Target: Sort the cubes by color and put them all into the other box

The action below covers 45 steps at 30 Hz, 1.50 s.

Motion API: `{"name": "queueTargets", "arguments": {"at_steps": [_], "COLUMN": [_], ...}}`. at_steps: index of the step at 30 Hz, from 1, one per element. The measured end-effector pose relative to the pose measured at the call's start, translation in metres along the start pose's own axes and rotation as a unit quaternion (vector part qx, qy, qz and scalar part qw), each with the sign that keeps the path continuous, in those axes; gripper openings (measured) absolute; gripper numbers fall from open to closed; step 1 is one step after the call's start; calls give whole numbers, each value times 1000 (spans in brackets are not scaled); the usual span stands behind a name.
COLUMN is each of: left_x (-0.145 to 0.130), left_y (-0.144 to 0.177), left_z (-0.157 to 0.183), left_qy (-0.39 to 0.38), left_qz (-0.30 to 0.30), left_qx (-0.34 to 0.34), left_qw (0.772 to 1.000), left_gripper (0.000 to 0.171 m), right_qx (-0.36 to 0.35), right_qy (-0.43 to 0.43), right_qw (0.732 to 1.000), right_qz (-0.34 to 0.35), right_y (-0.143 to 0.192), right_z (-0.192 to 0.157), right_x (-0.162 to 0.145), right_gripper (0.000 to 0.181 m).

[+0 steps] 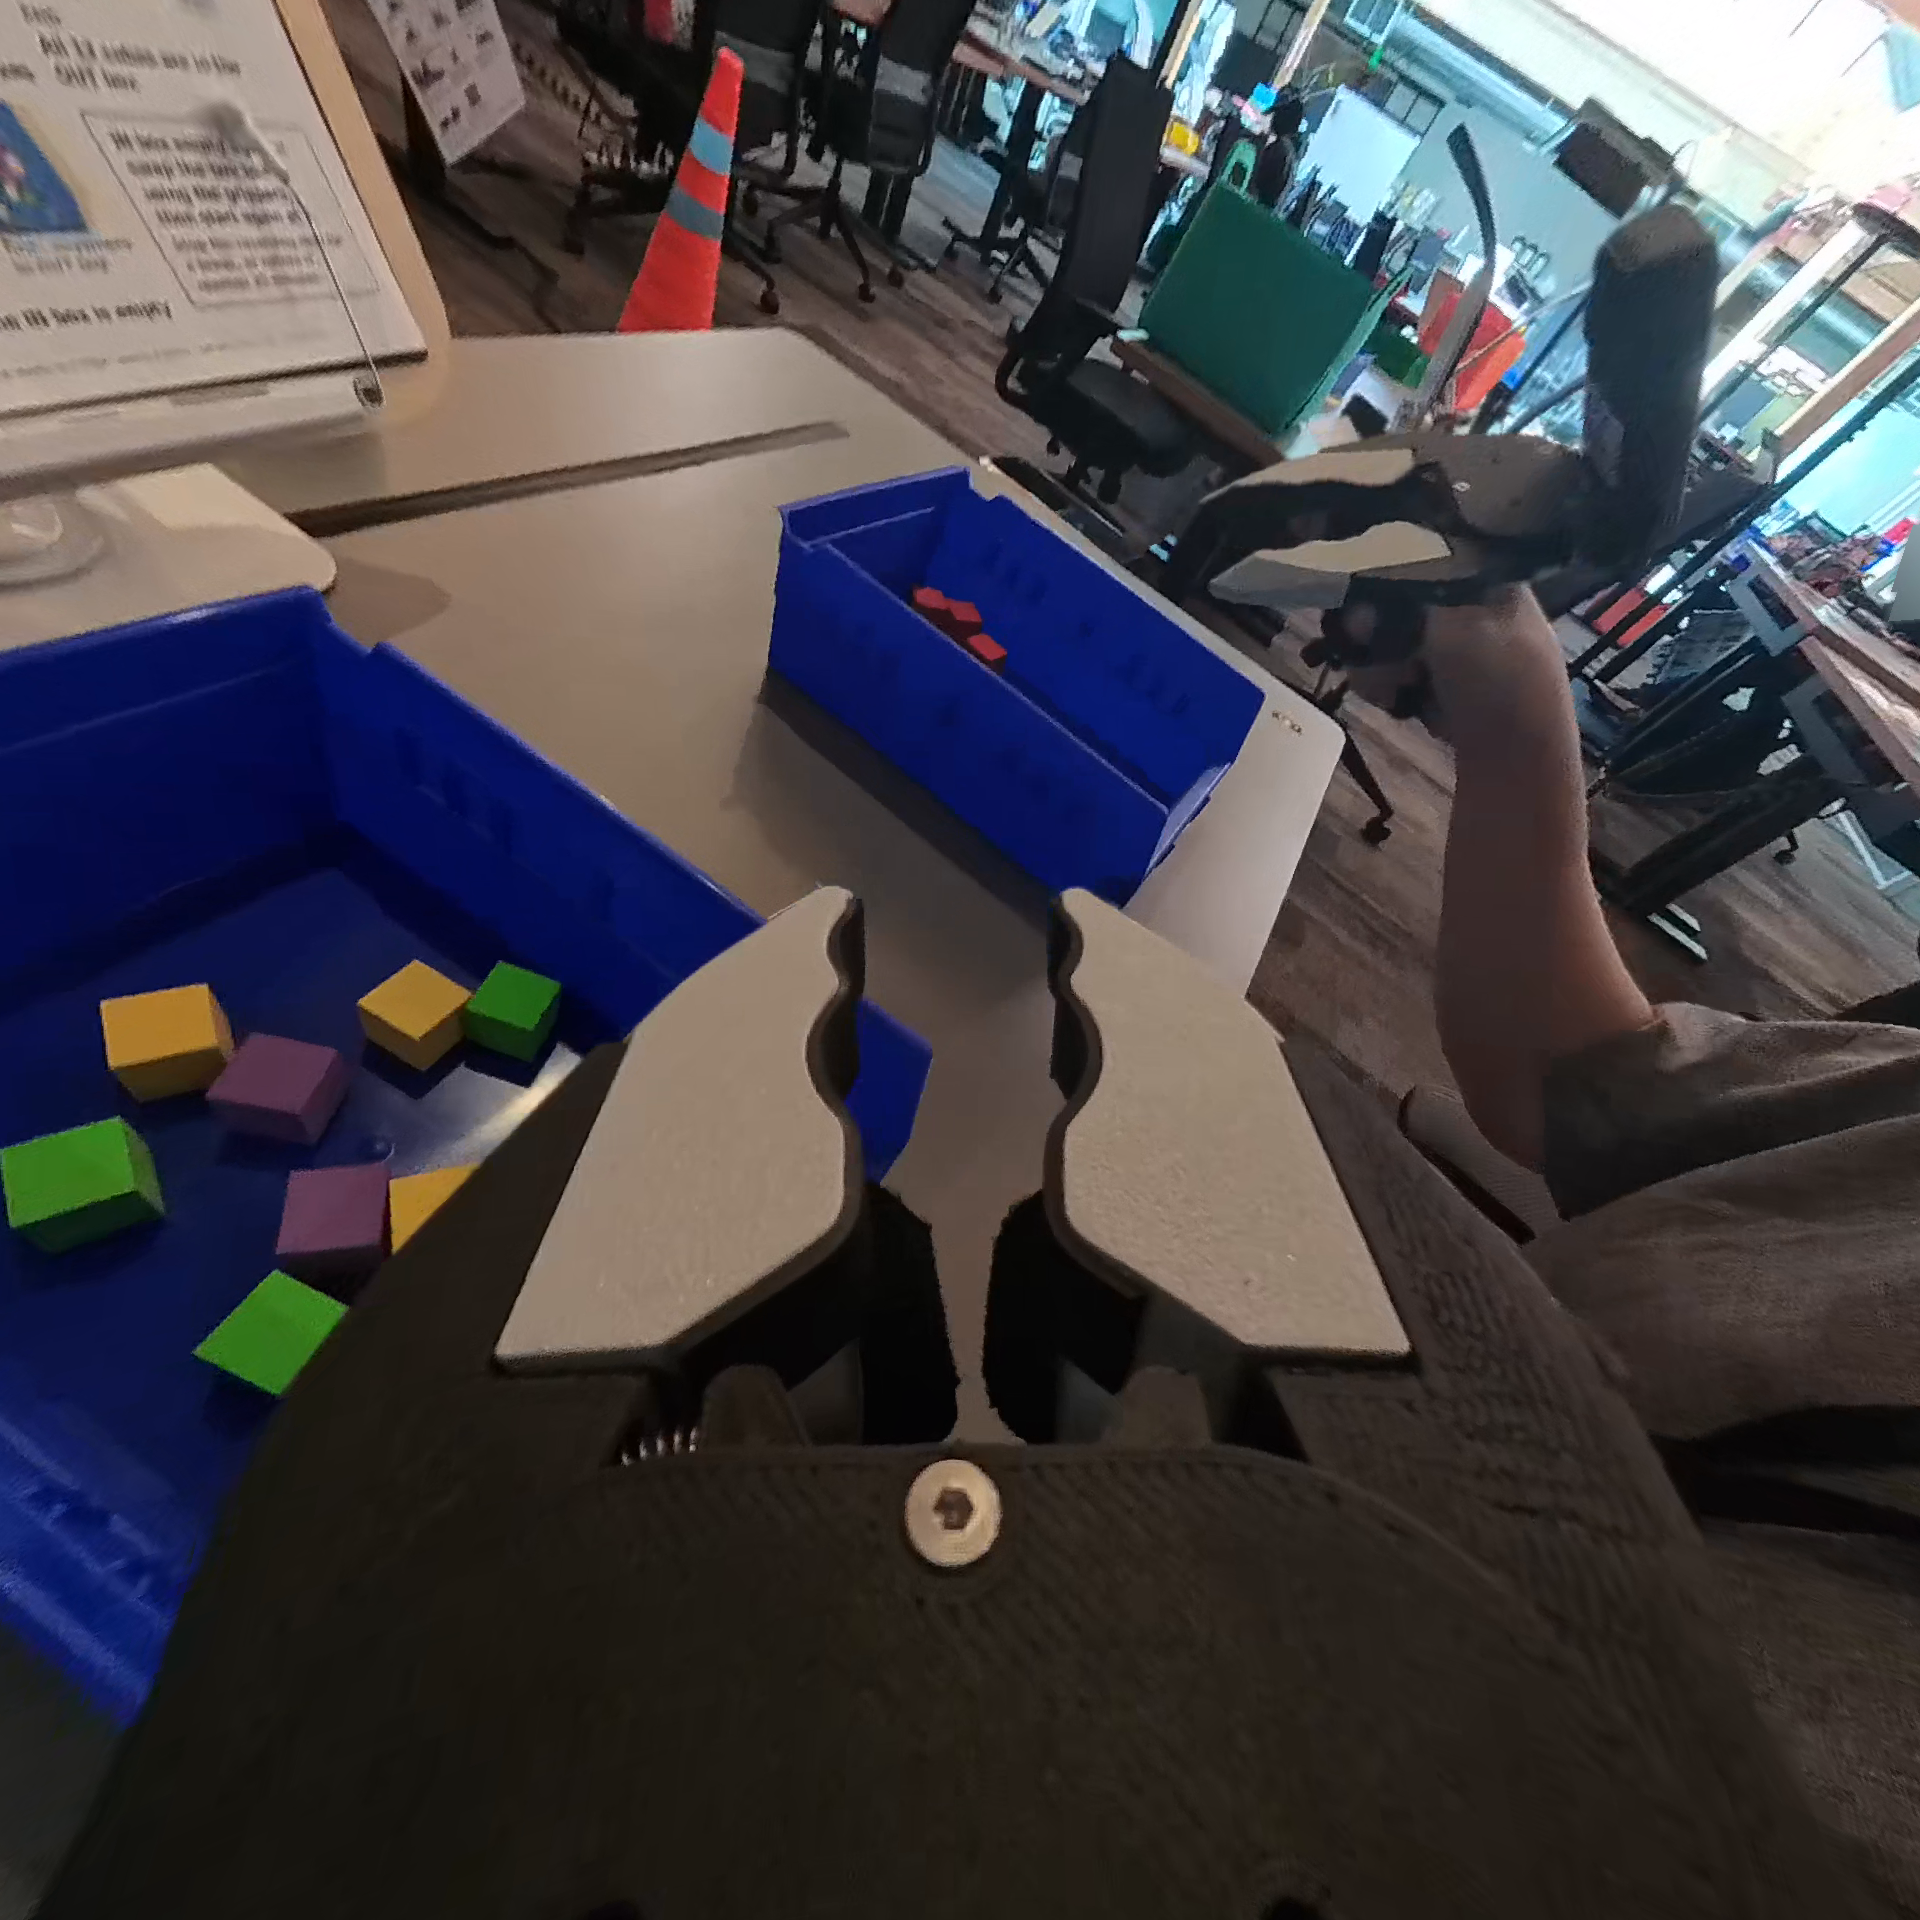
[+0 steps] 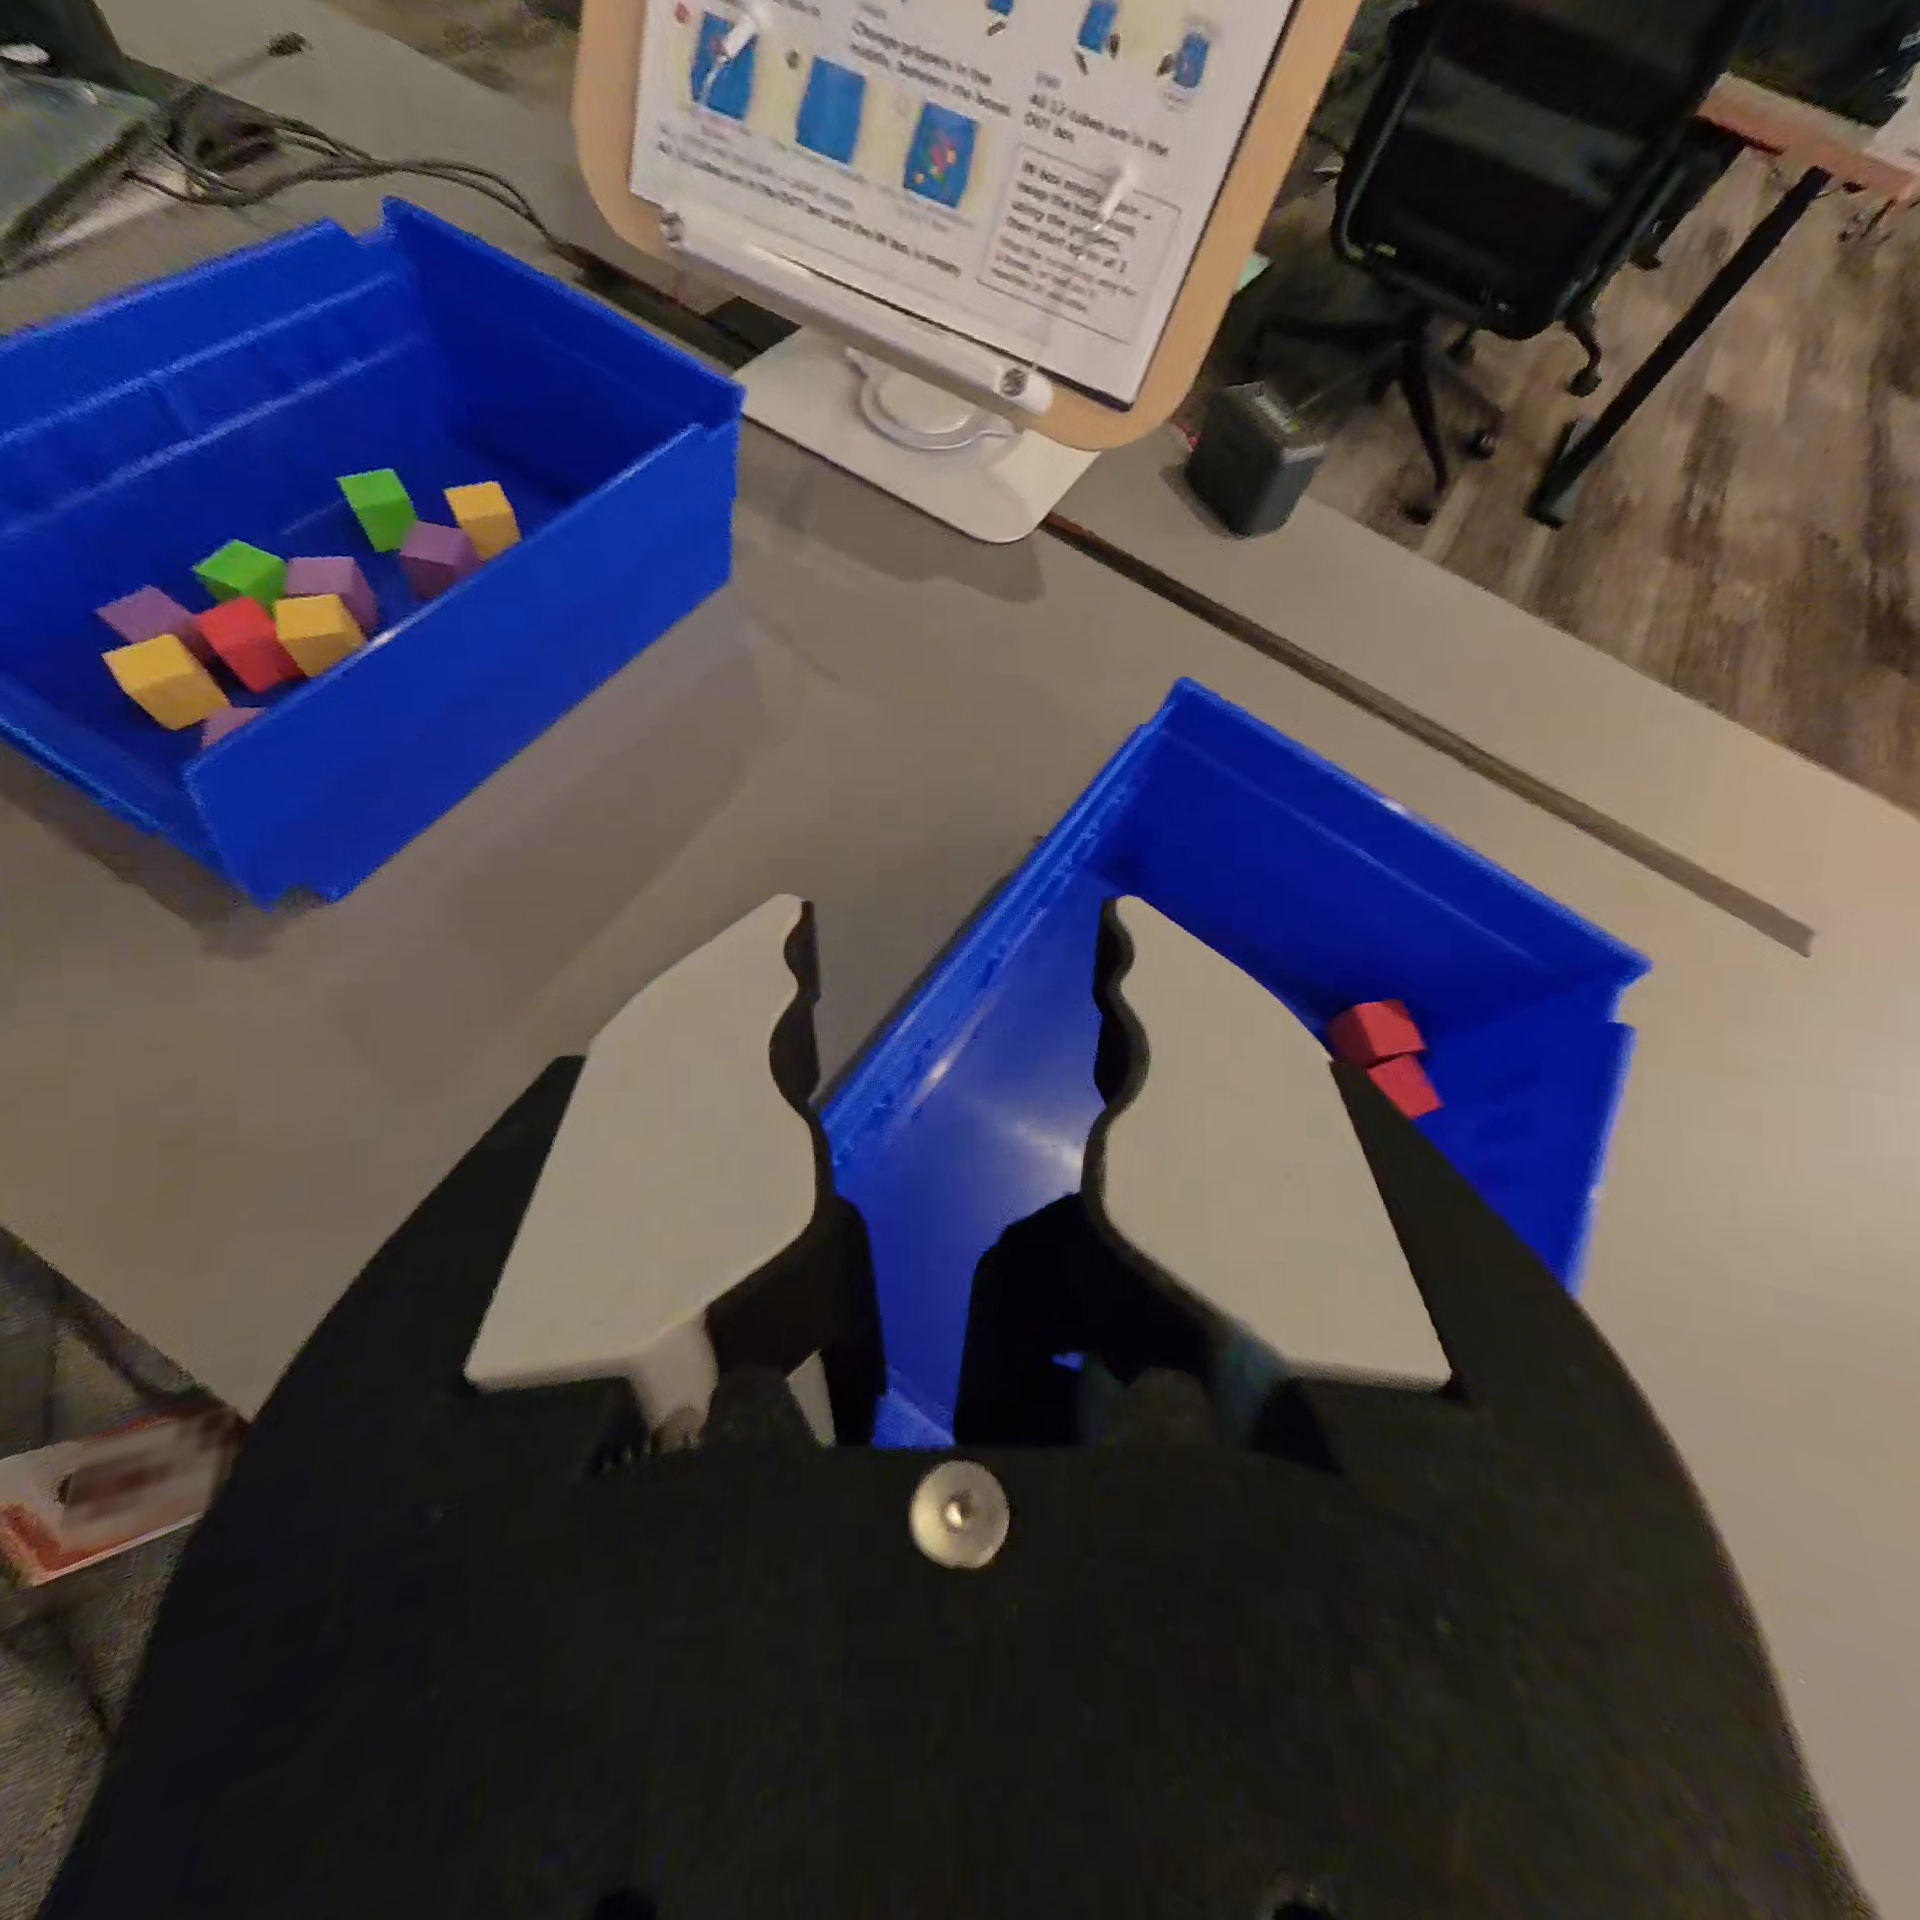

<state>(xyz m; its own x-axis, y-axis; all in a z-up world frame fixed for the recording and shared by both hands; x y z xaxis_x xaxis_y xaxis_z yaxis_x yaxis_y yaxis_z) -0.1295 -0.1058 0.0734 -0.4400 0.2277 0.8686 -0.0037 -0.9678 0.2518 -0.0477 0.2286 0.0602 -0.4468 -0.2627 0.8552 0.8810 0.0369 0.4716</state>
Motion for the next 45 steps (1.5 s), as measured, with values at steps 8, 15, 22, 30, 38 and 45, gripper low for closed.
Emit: {"name": "queueTargets", "arguments": {"at_steps": [8, 15, 22, 30, 38, 45], "left_x": [-5, -15, -24, -33, -90, -126], "left_y": [-9, -14, -12, -7, -11, -19], "left_z": [-5, -19, -37, -49, -97, -133], "left_qy": [-6, -10, -13, 16, 91, 135], "left_qz": [-16, -62, -103, -127, -288, -357], "left_qx": [4, 61, 141, 192, 278, 303], "left_qw": [1000, 996, 985, 973, 912, 873], "left_gripper": [34, 35, 41, 45, 40, 41], "right_qx": [77, 136, 159, 149, 141, 143], "right_qy": [-22, -16, 35, 42, 28, 28], "right_qw": [997, 991, 987, 988, 990, 989], "right_qz": [-4, 9, 7, 6, 4, -4], "right_y": [-12, -11, -8, -4, -4, -10], "right_z": [-38, -69, -102, -97, -85, -83], "right_x": [-26, -21, -15, -14, -17, -21], "right_gripper": [49, 50, 53, 53, 52, 52]}}
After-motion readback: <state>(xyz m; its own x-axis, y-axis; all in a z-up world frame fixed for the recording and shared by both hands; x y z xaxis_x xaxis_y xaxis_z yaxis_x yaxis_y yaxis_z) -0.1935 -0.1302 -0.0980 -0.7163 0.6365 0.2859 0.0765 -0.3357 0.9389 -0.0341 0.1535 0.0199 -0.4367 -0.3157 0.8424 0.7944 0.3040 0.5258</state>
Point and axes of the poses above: each gripper's, where its closed fingertips meet, y back along the fingers, x out of its top, z = x × y across the jaws, the point moved 4 cm from there along y, back along the fingers, and after that the axes turned 7 degrees about -x, right-handed, at the moved point
